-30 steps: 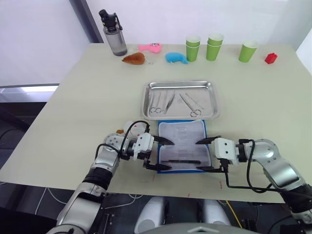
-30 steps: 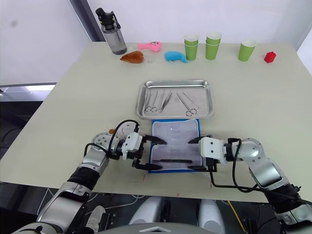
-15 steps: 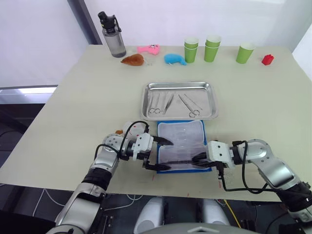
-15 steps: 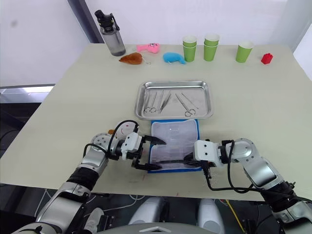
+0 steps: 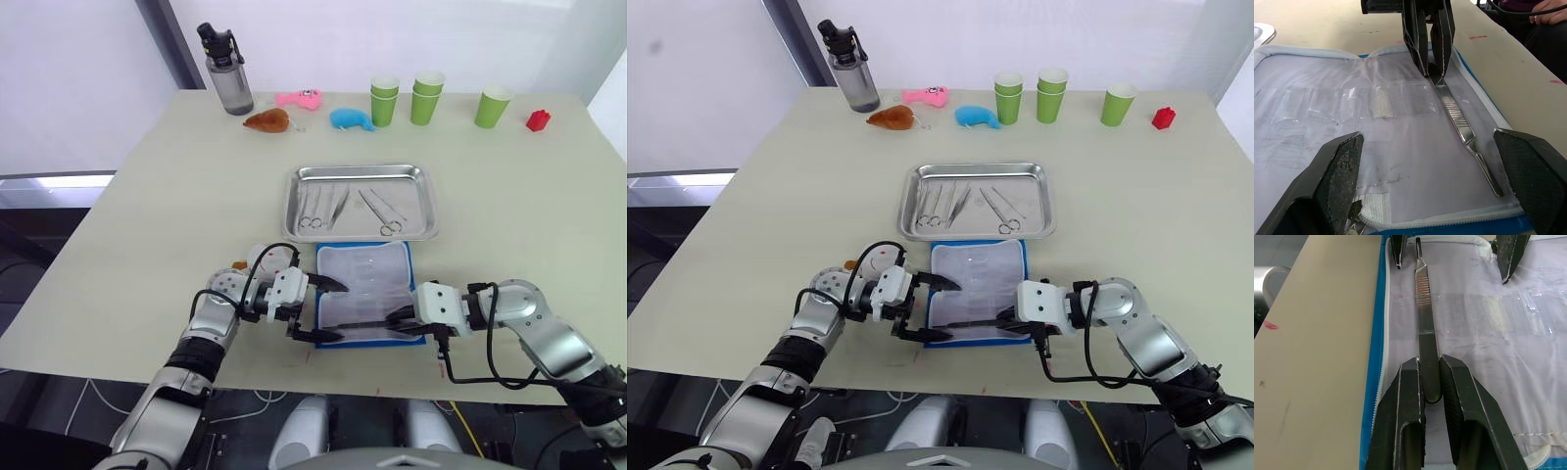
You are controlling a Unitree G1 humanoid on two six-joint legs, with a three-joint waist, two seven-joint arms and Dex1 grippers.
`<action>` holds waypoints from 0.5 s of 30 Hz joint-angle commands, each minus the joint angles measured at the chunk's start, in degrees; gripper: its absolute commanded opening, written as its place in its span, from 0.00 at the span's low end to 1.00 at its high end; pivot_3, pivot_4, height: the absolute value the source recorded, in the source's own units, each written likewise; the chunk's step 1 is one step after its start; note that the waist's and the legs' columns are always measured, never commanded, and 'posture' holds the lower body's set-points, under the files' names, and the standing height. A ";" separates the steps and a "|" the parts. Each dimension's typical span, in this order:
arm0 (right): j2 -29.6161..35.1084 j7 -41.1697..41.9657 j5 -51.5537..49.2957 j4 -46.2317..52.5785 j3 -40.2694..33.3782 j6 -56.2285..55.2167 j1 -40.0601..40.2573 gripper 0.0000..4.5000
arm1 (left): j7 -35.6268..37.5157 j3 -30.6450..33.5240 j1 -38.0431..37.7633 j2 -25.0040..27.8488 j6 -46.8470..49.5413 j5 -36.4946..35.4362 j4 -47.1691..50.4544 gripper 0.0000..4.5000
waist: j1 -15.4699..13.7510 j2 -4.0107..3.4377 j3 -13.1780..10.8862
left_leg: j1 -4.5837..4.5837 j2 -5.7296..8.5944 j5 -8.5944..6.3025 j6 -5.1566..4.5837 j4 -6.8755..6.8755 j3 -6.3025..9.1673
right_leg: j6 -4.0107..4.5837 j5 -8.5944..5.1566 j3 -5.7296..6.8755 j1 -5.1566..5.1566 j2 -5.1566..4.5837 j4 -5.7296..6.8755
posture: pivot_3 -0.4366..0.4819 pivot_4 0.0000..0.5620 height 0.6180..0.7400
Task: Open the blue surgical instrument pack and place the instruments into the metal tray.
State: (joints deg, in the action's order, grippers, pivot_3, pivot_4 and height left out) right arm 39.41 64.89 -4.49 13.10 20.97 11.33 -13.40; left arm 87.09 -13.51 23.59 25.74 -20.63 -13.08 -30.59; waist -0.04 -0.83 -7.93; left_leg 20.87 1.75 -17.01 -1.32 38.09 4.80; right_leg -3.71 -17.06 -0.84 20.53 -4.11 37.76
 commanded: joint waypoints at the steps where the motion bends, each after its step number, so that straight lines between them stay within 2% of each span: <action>1: 3.40 0.48 1.40 4.78 -1.05 3.52 -1.62 0.00 | -0.09 -3.24 -2.43 -0.48 0.17 4.07 -4.64 1.00 | -0.08 -0.02 -0.02 | 0.01 0.01 0.00 0.00 0.01 -0.01 | 0.00 0.00 0.00 0.01 -0.02 0.00 | 0.48 0.27 0.95; 6: 5.50 0.51 0.70 9.63 -1.56 7.25 -2.05 0.00 | 0.05 -3.21 -2.41 -0.58 -0.09 4.03 -4.97 1.00 | -0.37 -0.02 -0.03 | 0.06 0.01 0.00 0.00 -0.02 0.03 | 0.00 -0.01 0.04 0.05 -0.01 -0.01 | 0.48 0.27 0.95; 15: 11.20 1.51 -0.45 12.53 -5.61 7.43 -0.54 0.00 | 0.25 -3.48 -2.11 -0.80 -0.33 4.15 -5.13 1.00 | -0.65 0.01 -0.08 | 0.11 0.01 0.00 0.00 -0.02 0.03 | 0.00 0.00 0.06 0.07 -0.02 -0.05 | 0.48 0.27 0.95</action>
State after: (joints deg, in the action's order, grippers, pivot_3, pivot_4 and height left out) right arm 49.79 66.08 -3.94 23.05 17.84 19.33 -13.91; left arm 87.29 -13.70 24.10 25.25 -21.64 -13.08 -31.11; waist -0.69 -0.82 -8.01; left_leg 20.97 1.75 -17.01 -1.32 38.07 4.84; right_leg -3.71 -17.07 -0.77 20.59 -4.14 37.71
